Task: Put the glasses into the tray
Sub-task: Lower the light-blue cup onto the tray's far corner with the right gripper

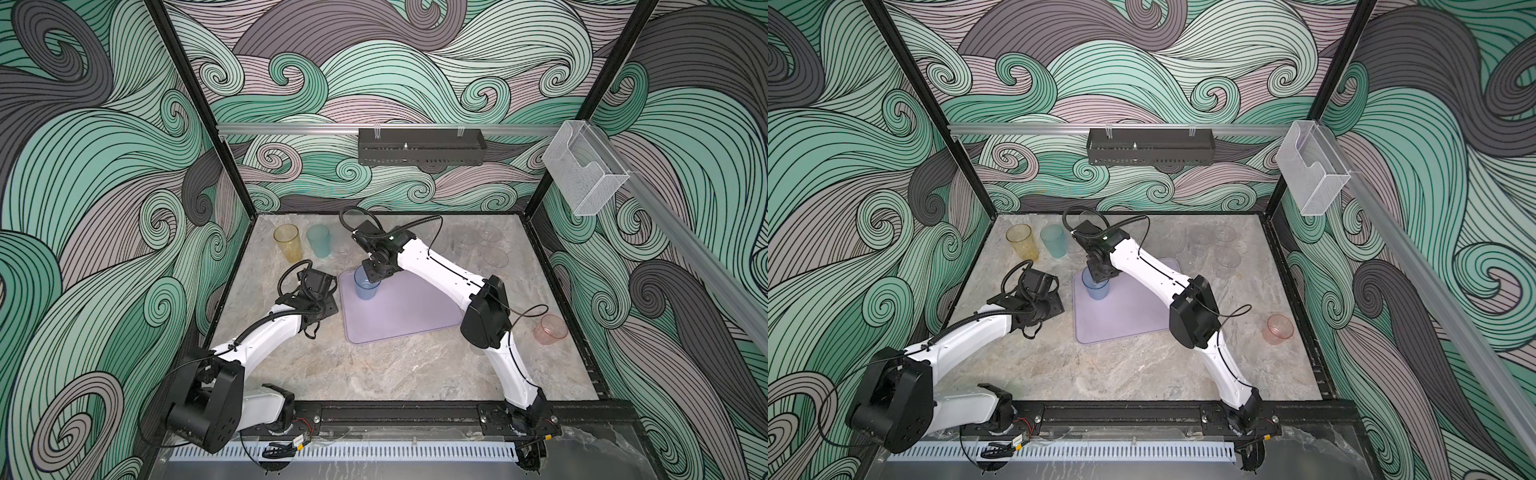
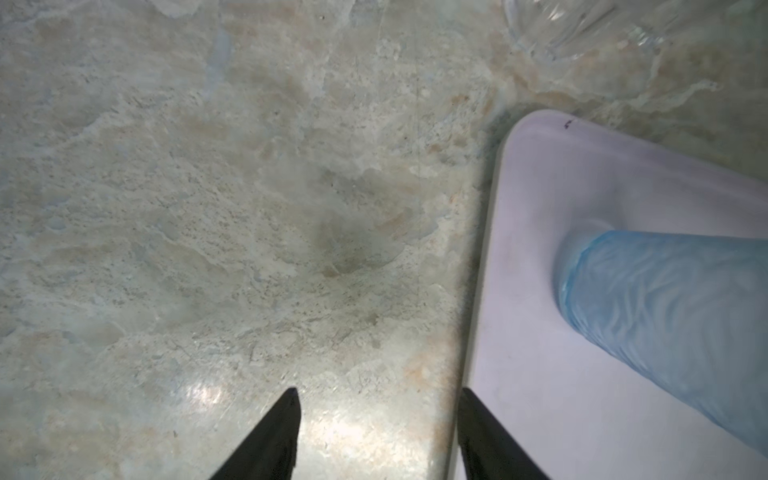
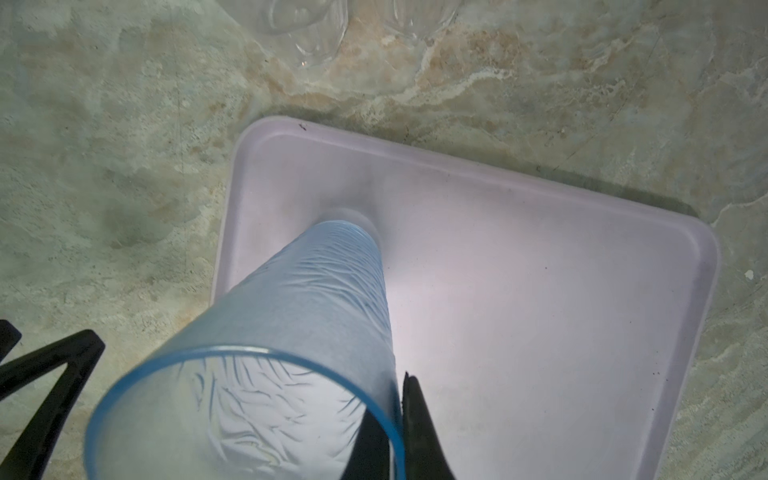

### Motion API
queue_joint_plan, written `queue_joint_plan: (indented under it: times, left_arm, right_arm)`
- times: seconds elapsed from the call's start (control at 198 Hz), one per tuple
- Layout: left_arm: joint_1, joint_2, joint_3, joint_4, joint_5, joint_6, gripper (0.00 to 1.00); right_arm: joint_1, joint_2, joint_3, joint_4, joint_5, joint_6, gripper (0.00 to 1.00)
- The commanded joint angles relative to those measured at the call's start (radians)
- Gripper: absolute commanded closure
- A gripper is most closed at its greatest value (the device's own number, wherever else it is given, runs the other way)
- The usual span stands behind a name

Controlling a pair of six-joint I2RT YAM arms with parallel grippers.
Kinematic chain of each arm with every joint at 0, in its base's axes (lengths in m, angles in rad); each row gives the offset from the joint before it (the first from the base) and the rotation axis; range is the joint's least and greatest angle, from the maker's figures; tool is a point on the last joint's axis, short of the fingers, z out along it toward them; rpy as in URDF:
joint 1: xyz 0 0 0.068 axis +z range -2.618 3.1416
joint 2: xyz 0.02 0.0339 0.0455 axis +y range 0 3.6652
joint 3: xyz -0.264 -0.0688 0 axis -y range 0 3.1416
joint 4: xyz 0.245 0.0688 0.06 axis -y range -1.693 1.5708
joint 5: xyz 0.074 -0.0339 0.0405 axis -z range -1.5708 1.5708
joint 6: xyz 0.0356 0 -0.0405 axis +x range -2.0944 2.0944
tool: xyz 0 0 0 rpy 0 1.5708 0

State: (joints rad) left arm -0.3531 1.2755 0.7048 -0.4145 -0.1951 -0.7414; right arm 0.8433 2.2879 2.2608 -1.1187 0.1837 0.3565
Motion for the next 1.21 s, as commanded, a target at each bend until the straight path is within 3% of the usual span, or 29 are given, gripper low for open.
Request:
queue_joint_plan:
  times: [0.0,0.121,0.308,0.555,0.823,1.065,1.207]
  left_arm:
    - [0.014,0.003,0.006,-0.015,0.015,-0.015,0.37]
    - [0.018,0.010,-0.007,-0.014,0.025,-0.020,0.37]
    - [0.024,0.017,-0.017,0.007,0.043,-0.013,0.37]
    - [0.024,0.019,-0.024,0.018,0.071,-0.024,0.37]
    - [0.024,0.018,-0.043,0.028,0.083,-0.018,0.37]
    - [0.023,0.026,-0.060,0.060,0.094,-0.026,0.37]
    - [0.025,0.033,-0.060,0.058,0.096,-0.021,0.37]
  right_arm:
    - [0.004,0.041,0.050,-0.035,0.016,0.021,0.94]
    - [0.007,0.068,0.091,-0.036,0.006,0.033,0.80]
    - [0.007,0.076,0.135,-0.032,-0.052,0.068,0.73]
    - [0.006,0.112,0.146,0.025,-0.121,0.147,0.76]
    - [0.008,0.155,0.127,0.105,-0.113,0.217,0.84]
    - [0.011,0.131,0.053,0.224,-0.022,0.245,0.85]
    - [0.026,0.147,0.097,0.205,0.059,0.221,0.85]
